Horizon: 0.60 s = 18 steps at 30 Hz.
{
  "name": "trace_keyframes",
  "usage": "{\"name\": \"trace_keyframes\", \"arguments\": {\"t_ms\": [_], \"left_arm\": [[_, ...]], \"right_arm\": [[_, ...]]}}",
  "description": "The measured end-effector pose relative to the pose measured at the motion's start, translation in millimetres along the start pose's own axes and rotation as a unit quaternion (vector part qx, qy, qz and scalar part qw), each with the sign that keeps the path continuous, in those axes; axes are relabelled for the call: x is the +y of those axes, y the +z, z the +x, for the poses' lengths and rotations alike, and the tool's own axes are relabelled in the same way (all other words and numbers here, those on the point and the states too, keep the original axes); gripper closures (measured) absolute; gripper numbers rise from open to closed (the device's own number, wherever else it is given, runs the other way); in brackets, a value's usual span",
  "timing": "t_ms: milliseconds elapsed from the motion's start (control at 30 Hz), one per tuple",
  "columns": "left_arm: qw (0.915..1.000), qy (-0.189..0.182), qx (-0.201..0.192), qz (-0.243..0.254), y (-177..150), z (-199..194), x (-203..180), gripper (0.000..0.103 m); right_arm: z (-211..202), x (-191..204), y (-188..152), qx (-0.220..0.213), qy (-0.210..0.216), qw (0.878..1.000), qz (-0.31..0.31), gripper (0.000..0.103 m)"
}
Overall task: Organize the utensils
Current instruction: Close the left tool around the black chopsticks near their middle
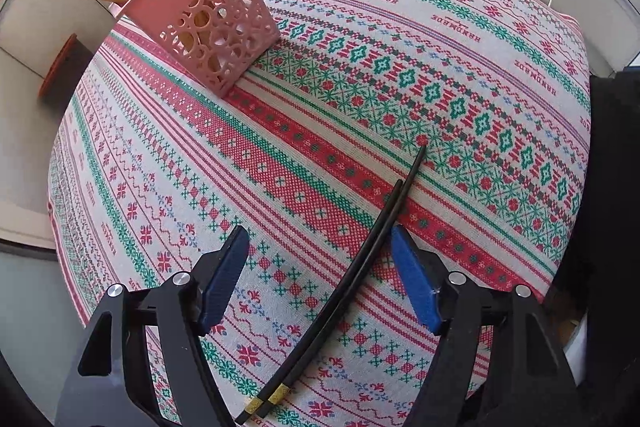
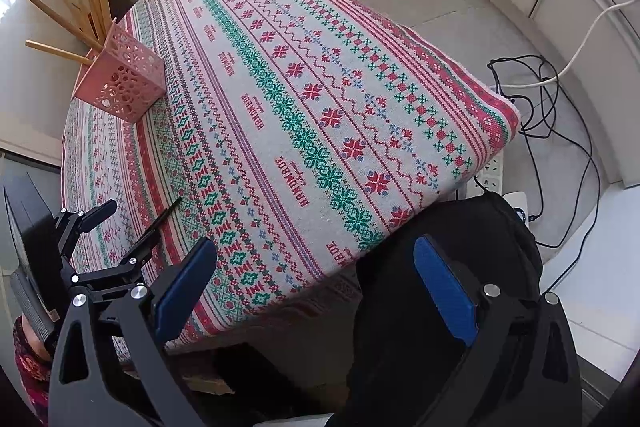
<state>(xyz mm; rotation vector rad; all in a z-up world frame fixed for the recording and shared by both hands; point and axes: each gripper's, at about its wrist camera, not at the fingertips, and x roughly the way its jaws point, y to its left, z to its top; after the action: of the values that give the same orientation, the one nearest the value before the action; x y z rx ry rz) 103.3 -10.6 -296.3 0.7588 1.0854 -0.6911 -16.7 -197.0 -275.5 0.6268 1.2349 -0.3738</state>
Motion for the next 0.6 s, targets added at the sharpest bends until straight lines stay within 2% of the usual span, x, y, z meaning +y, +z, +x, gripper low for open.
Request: {"name": "trace_keyframes", "arguments": {"t_ms": [167, 233, 400, 600], "left_arm": [[0.9991, -0.028, -0.028, -0.011, 12, -14, 9, 0.034], [0.9987, -0.027, -0.038, -0.021, 16, -19, 13, 0.034], [0.9996, -0.022, -0.013, -0.014, 14, -5, 13, 0.036], [0.9999, -0.016, 0.001, -0.002, 12, 3, 5, 0.035]], "right_arm": [[-5, -1, 5, -0.004, 0.005, 1.000, 0.005, 0.007], [-4, -2, 7, -0.005, 0.004, 1.000, 0.006, 0.007], [5, -2, 6, 0.012, 0.007, 1.000, 0.009, 0.007], [8, -1, 6, 0.012, 0.007, 1.000, 0.008, 0.007]]}}
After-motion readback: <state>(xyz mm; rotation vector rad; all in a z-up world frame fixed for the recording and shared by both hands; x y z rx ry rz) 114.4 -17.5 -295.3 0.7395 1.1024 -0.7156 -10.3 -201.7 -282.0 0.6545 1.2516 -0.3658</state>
